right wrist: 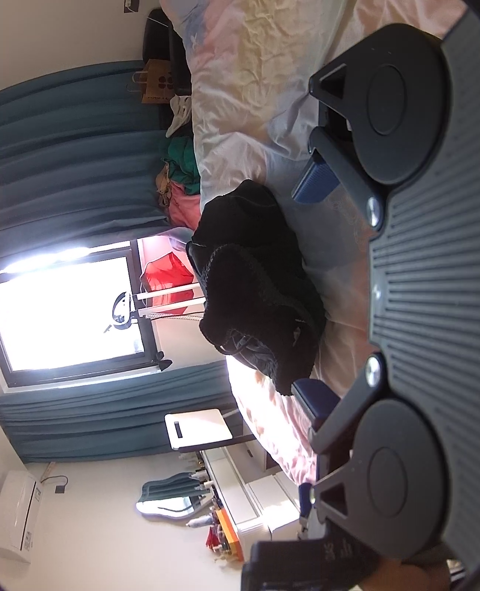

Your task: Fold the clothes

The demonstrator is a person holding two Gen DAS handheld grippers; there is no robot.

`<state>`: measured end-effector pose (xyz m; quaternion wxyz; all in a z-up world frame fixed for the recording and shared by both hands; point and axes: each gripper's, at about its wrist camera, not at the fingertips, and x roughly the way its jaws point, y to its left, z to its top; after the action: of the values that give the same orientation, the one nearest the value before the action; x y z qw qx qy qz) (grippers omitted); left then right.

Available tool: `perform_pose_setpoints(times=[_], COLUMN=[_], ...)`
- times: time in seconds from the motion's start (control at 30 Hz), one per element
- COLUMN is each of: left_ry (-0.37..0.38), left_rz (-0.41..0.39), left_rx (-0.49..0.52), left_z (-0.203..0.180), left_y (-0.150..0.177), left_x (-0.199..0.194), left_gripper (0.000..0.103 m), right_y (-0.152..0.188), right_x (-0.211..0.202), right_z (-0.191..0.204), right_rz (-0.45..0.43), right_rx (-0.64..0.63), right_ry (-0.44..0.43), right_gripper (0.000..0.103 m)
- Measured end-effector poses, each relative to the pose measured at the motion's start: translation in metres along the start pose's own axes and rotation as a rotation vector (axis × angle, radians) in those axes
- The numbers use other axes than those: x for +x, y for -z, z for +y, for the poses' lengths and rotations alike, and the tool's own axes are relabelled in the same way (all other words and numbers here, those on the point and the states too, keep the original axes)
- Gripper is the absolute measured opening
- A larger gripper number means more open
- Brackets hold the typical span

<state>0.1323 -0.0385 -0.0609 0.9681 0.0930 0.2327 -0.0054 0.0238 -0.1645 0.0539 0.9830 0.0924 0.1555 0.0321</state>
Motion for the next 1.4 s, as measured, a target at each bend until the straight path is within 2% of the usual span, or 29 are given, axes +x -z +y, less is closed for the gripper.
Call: perform_pose_setpoints(times=[0.27,0.3,0.4,0.43,0.53,0.57,0.63,0.67,0.77,0.8,0.83,0.93,1.07,1.17,1.27,1.4], left_ry=[-0.038,-0.042,0.035,0.061,0.103,0.117,0.141,0.146,0.128,0.102,0.081,0.055,0.059,0.075,0.086,0.101], left_rz=[0.037,0.04,0.061,0.068,0.062,0.058,0.067,0.071,0.049,0.032,0.018,-0.045,-0.152,-0.206,-0.252,-0.286], left_rx=[0.044,0.047,-0.016,-0.02,-0.025,-0.032,-0.074,-0.117,-0.259,-0.292,-0.321,-0.366,-0.323,-0.316,-0.331,-0.315], left_z=[-0.013,-0.014,-0.001,0.001,0.001,0.001,0.002,0.004,0.017,0.02,0.024,0.039,0.052,0.062,0.076,0.102], left_y=[-0.014,-0.015,-0.02,-0.021,-0.021,-0.021,-0.022,-0.023,-0.031,-0.035,-0.038,-0.047,-0.063,-0.074,-0.073,-0.063], left_x=[0.102,0.114,0.148,0.158,0.183,0.191,0.206,0.213,0.222,0.222,0.221,0.199,0.152,0.098,0.041,-0.015], left_gripper=[0.1,0.097,0.094,0.088,0.083,0.08,0.064,0.061,0.037,0.026,0.009,0.009,0.008,0.008,0.008,0.008], right_y=[-0.001,-0.001,0.0,0.001,0.002,0.003,0.005,0.006,0.004,0.003,0.001,-0.002,-0.004,-0.005,-0.005,0.002], right_x=[0.025,0.03,0.043,0.048,0.062,0.066,0.075,0.079,0.089,0.09,0.091,0.091,0.085,0.078,0.07,0.061], right_z=[-0.019,-0.02,-0.024,-0.026,-0.032,-0.034,-0.039,-0.041,-0.047,-0.05,-0.053,-0.059,-0.057,-0.052,-0.049,-0.044], right_rz=[0.017,0.024,0.046,0.05,0.056,0.055,0.052,0.049,0.028,0.012,-0.003,-0.037,-0.062,-0.075,-0.081,-0.027], right_rx=[0.083,0.092,0.102,0.104,0.117,0.12,0.121,0.118,0.083,0.074,0.072,0.075,0.066,0.043,0.038,0.03], right_ry=[-0.037,-0.045,-0.06,-0.063,-0.075,-0.071,-0.05,-0.035,0.017,0.03,0.038,0.052,0.047,0.041,0.026,0.019], right_gripper=[0.103,0.103,0.103,0.103,0.103,0.103,0.103,0.103,0.103,0.103,0.101,0.099,0.092,0.082,0.08,0.075])
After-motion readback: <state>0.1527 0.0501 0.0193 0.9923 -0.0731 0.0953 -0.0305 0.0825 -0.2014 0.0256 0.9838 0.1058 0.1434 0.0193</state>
